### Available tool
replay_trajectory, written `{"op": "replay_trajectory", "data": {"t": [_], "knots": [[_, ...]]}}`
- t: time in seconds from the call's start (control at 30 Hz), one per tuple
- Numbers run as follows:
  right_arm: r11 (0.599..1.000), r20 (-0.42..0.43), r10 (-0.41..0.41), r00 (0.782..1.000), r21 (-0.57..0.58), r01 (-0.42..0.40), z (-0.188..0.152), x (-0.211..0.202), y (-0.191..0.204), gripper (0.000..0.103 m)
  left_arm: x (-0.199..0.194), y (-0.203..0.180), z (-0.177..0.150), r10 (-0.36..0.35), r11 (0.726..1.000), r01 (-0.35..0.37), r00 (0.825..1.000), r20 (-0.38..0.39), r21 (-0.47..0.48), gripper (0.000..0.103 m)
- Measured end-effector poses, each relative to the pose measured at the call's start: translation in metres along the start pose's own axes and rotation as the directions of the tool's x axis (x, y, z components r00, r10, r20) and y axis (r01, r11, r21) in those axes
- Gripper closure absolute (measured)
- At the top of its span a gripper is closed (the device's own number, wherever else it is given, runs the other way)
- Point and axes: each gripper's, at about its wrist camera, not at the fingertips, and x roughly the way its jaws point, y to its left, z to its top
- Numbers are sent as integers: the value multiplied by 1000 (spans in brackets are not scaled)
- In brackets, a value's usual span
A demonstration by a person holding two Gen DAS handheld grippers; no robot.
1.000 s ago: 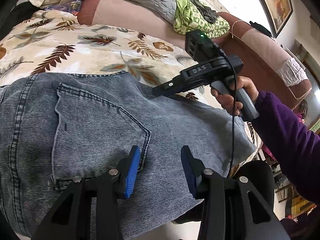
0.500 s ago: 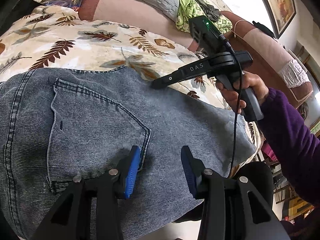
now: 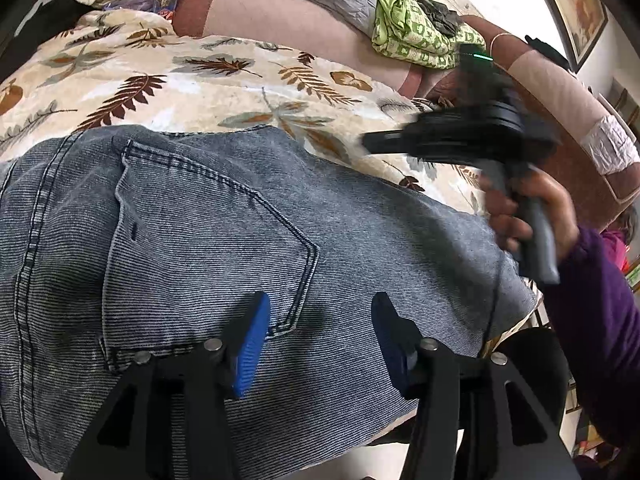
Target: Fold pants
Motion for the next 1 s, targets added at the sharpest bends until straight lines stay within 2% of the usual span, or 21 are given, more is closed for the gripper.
{"op": "replay_trajectory", "data": {"t": [0.1,0.2,0.23,0.33,0.4,0.43,0.47,0.53,0.67,0.7,0.73,0.77,0.8,0.83,0.87,0.9,1.0], "knots": [[996,16,-84,996,11,83,-36,-37,-10,99,2,-3,-1,19,1000,-19,1000,-2,15,48],[987,39,-141,989,81,138,-78,-72,-42,99,5,-8,-1,45,998,-45,999,0,35,45],[973,37,-202,979,121,196,-92,-83,-58,99,7,-10,-2,56,998,-56,998,1,42,44],[935,18,-260,965,256,247,-116,-102,-105,99,13,-22,-3,108,990,-107,994,-1,87,39],[906,1,-333,943,279,319,-122,-106,-131,98,17,-26,-3,131,986,-130,991,-4,104,36],[900,-12,-327,945,299,316,-124,-104,-151,98,19,-28,-3,142,984,-140,990,-6,109,36],[906,14,-270,963,343,249,-127,-108,-161,98,21,-29,-3,156,981,-154,988,-7,114,36],[891,48,-186,981,429,148,-132,-122,-175,98,23,-32,-4,182,976,-179,983,-5,127,35],[892,199,-143,969,451,39,-153,-168,-173,94,30,-46,-8,280,941,-274,960,-2,199,35],[887,239,-117,964,462,-7,-165,-182,-173,86,33,-52,-10,324,921,-315,946,-2,228,35],[876,288,-93,953,479,-59,-180,-196,-173,70,35,-59,-10,359,903,-347,933,-2,252,35],[868,323,-82,943,488,-92,-193,-208,-174,56,35,-65,-11,374,893,-360,927,-1,272,35],[864,361,-77,929,490,-119,-205,-219,-174,39,34,-74,-12,364,892,-350,931,4,287,35],[862,404,-73,912,485,-146,-218,-229,-174,36,31,-89,-11,334,897,-323,943,16,302,35],[857,440,-57,896,482,-183,-232,-238,-176,36,29,-103,-10,308,898,-299,951,26,324,35],[842,456,-35,890,493,-219,-242,-243,-181,36,29,-115,-9,293,893,-285,956,30,347,35],[785,447,-35,894,566,-252,-265,-246,-202,36,42,-163,-3,250,867,-229,968,10,442,35]]}}
